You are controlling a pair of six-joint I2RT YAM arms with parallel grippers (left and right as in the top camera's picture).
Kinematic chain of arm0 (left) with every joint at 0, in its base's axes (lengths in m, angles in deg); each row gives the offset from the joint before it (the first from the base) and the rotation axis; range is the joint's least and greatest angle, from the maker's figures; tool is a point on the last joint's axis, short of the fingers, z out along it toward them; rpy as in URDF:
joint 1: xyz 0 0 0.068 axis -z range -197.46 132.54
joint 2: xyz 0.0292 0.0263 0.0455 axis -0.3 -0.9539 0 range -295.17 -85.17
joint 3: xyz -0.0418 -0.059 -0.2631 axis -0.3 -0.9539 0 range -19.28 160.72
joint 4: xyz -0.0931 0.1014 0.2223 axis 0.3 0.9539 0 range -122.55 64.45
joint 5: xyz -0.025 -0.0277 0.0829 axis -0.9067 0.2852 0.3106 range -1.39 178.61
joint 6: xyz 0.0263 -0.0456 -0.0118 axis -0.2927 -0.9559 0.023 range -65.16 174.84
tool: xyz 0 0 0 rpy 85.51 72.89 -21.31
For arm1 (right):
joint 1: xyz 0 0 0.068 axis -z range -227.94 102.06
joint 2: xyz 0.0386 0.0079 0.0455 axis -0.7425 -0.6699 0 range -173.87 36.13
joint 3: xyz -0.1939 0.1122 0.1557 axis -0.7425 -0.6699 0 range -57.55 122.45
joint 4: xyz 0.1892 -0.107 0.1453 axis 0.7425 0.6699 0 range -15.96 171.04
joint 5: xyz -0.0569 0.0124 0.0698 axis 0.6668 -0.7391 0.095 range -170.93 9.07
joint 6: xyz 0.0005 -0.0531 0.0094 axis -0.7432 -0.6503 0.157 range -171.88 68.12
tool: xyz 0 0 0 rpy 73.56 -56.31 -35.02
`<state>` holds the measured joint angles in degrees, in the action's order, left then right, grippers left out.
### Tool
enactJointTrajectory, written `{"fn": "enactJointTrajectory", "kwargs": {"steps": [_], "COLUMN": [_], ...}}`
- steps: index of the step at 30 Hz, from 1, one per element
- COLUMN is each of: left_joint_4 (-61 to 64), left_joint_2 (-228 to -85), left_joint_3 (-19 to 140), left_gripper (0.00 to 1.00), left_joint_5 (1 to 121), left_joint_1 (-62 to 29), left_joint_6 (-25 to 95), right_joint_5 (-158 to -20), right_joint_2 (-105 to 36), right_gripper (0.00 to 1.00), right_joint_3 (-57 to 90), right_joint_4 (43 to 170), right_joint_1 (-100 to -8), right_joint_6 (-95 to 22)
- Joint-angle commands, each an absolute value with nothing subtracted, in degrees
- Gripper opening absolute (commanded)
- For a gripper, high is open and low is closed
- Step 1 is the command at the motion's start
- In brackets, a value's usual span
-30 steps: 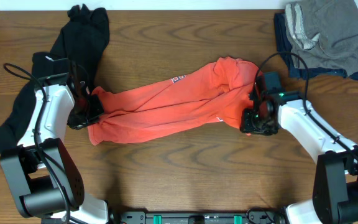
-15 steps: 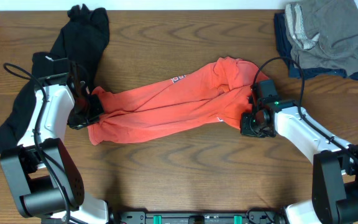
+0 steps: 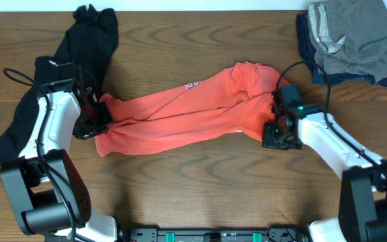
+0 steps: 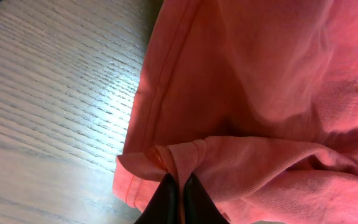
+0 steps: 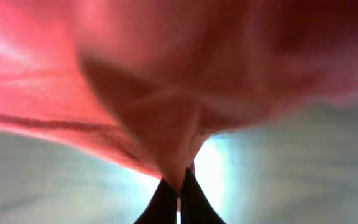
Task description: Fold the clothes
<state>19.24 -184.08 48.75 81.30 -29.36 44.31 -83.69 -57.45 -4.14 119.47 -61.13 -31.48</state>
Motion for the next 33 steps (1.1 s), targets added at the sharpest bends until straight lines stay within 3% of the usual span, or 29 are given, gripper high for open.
{"fn": "enactJointTrajectory", "kwargs": {"steps": [1,8,15,22,33], "left_joint_4": [19.3,19.8,19.9,19.8,19.8], "left_joint_2": [-184.2,-184.2,-184.2,-184.2,-184.2], "left_joint_3": [49.1,49.1,49.1,49.1,49.1], "left_gripper": [0.06,0.06,0.06,0.06,0.06], "left_joint_5": [81.8,81.8,81.8,81.8,81.8], "left_joint_1": [-29.7,-29.7,-29.7,-29.7,-29.7], "left_joint_6": [44.0,44.1,44.5,44.5,44.7], "right_joint_5": [-81.7,-81.5,-83.2,-82.3,-82.4], "right_joint_2": [-50.7,-39.5,-34.7,-37.5,-54.1], "right_gripper": [0.01,0.01,0.01,0.01,0.01], "right_joint_3": [2.4,7.3,8.1,8.3,9.3], "right_joint_4": [126.3,143.9,149.9,133.1,106.3], "right_joint_1": [-62.1,-62.1,-62.1,-62.1,-62.1], "right_joint_6": [-31.3,-31.2,-31.0,-35.4,-43.8]}}
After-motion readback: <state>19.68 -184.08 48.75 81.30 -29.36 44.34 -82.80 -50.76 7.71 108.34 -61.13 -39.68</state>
